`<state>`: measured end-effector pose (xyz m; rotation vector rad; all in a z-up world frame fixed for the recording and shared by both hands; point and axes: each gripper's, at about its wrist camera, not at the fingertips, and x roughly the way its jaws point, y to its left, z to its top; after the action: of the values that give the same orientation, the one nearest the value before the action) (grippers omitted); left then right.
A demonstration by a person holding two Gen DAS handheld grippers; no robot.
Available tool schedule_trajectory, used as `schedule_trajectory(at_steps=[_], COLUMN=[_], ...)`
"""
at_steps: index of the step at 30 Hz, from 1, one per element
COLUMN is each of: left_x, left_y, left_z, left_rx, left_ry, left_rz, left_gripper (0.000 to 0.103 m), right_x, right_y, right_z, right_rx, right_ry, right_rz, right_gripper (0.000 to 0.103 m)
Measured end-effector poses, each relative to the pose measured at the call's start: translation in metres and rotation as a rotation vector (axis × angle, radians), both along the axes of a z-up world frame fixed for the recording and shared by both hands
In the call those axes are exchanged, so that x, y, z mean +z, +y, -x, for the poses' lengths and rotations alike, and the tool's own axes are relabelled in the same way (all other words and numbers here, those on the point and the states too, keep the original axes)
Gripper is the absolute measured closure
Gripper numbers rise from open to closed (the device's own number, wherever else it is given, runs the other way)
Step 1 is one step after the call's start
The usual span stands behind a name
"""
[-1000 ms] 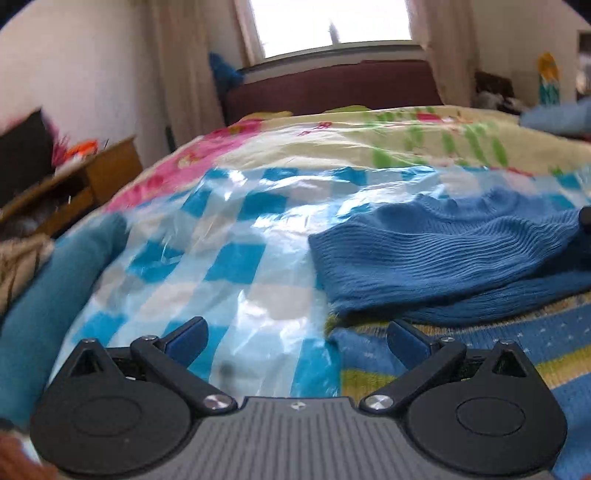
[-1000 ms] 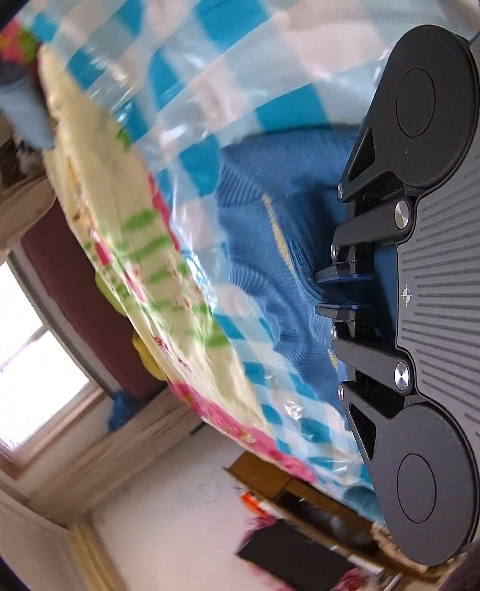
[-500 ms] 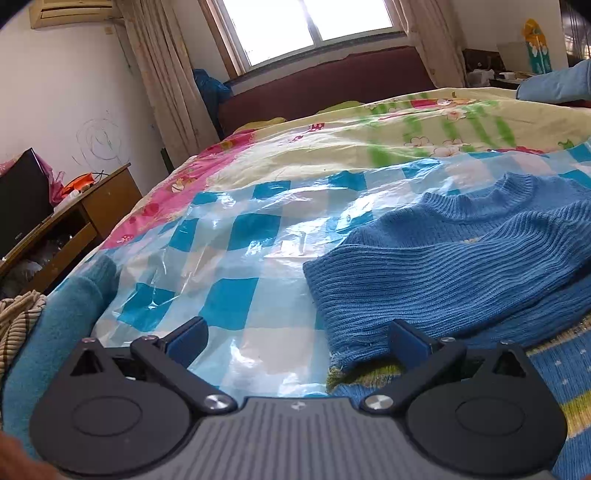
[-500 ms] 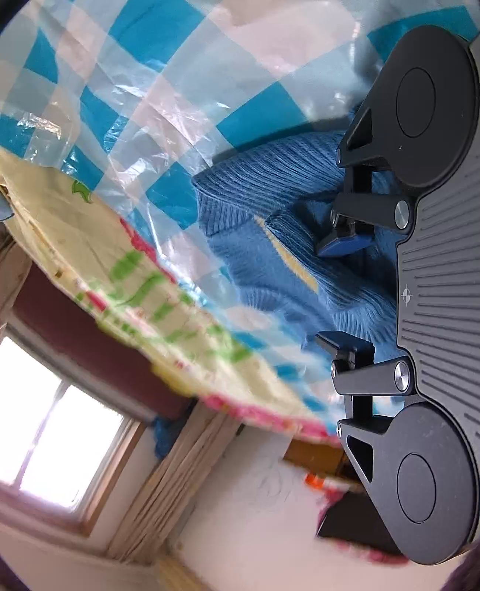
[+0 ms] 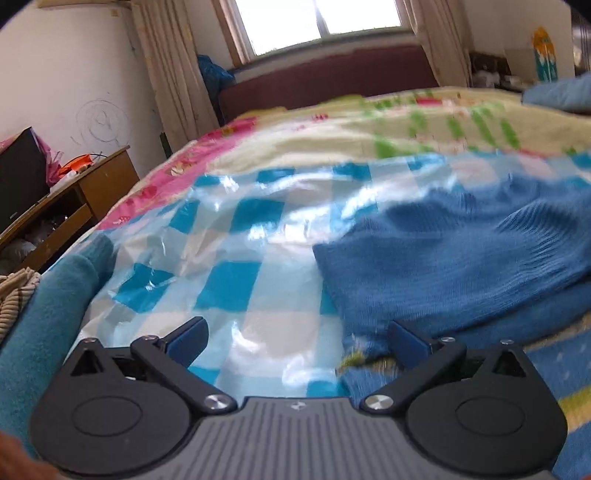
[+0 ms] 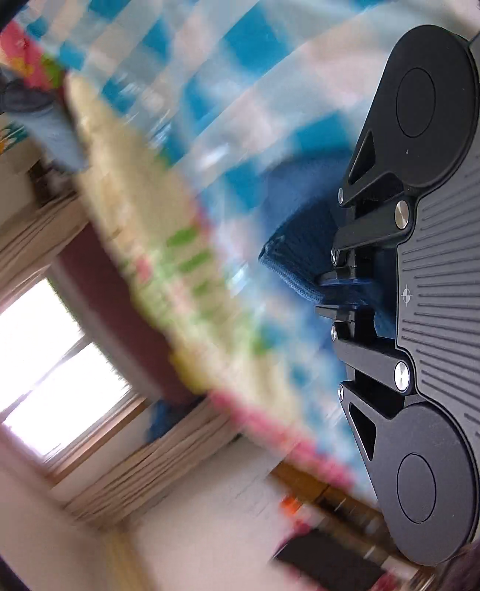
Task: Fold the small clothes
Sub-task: 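Lay the sleeve across the sweater chest and open the right gripper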
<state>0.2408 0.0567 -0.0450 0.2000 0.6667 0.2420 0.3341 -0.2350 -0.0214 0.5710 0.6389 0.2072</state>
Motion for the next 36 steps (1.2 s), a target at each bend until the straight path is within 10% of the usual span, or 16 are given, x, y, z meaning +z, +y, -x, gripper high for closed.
schedule_trajectory(at_steps=[3,10,23,36], left_x=[-0.002,0.007,0.006,0.022], left_y=[0.000,-0.001,0.025,0.050], left_z=[0.006,0.004,-0.001,0.130], left_rx=[-0.013,-0.010,0.059,-0.017], left_ry=[0.008,-0.023,0.018,0.199], left_rz=[-0.011,-0.026,0.036,0.298], left_gripper=[0.000,0.000,0.000,0.000], right_x=[-0.030,-0.024,-0.017,0.019], right_y=[-0.018,-0.035,-0.028,-0.043], right_z=[-0.004,-0.007,-0.005,0.128], right_rx=[-0.021,-0.066,-0.082,0.143], right_ry=[0.128,0.097,0.130,0.193], right_rz=[-0.100,-0.182,0.080,0.146], right_gripper=[0.089,0.080,0.083,0.067])
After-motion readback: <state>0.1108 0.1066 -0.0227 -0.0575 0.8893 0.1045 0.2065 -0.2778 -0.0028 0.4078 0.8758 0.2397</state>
